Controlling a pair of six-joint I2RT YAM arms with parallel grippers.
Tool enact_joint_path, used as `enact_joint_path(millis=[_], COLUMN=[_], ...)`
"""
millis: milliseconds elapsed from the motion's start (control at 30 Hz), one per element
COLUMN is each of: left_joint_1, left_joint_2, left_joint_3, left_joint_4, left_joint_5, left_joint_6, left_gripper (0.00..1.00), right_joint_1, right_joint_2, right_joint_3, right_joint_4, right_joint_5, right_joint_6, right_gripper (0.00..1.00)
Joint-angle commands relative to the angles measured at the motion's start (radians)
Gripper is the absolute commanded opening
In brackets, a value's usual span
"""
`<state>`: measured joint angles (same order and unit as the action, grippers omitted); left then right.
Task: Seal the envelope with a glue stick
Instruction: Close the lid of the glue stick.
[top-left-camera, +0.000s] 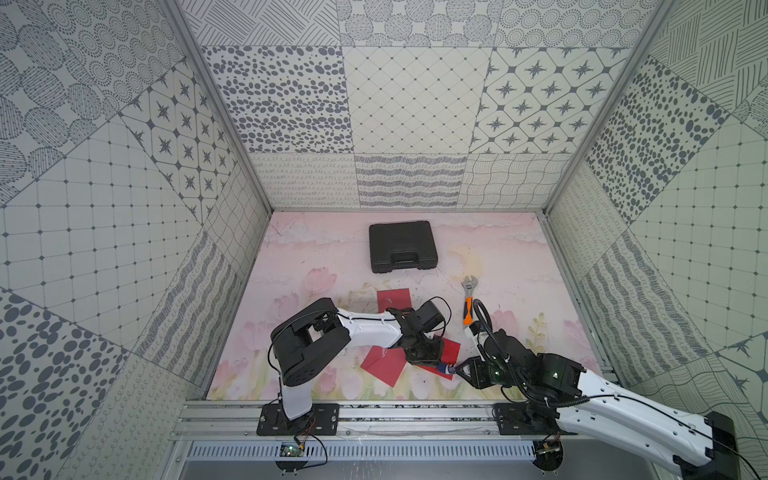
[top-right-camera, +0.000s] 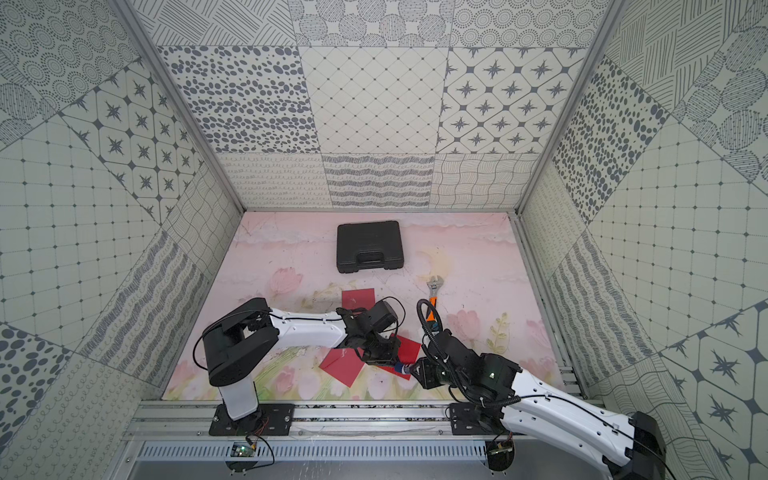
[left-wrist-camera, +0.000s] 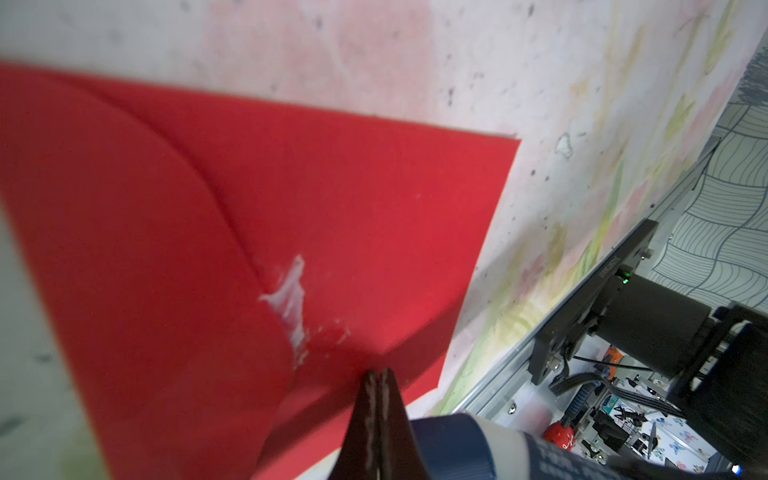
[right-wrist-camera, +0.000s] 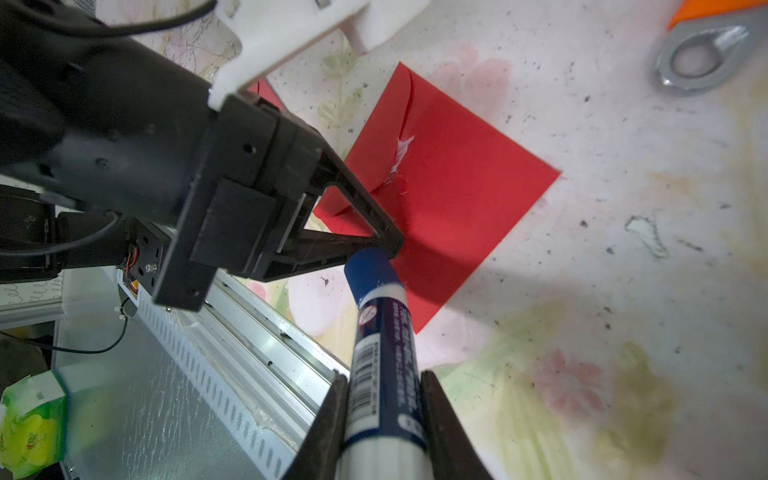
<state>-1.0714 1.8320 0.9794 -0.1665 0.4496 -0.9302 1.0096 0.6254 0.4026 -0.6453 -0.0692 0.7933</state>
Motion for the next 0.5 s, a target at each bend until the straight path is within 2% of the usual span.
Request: enact_joint_path(millis=[0, 267, 467], left_joint_1=[0.0, 0.002, 0.004], left_joint_2=[0.023, 0.021, 0.023], left_joint_3=[-0.011, -0.017, -0.015], left_joint_4=[0.025, 0.05, 0.075], left_joint_5=[0.043, 0.053, 0.067], left_joint_6=[-0.025, -0.035, -0.039], left_gripper=[0.0, 0.0, 0.0], right_joint_1=[0.001, -0.001, 0.0], right_joint_2=[-0.029, -0.057, -0.05], right_joint_3=[0.054, 0.058, 0.037], right_joint_4=[0.102, 0.099, 0.158], right_joint_5=[0.023, 0.02, -0.029], right_joint_6=[-0.014, -0.011, 0.003], right_gripper=[0.0, 0.0, 0.0])
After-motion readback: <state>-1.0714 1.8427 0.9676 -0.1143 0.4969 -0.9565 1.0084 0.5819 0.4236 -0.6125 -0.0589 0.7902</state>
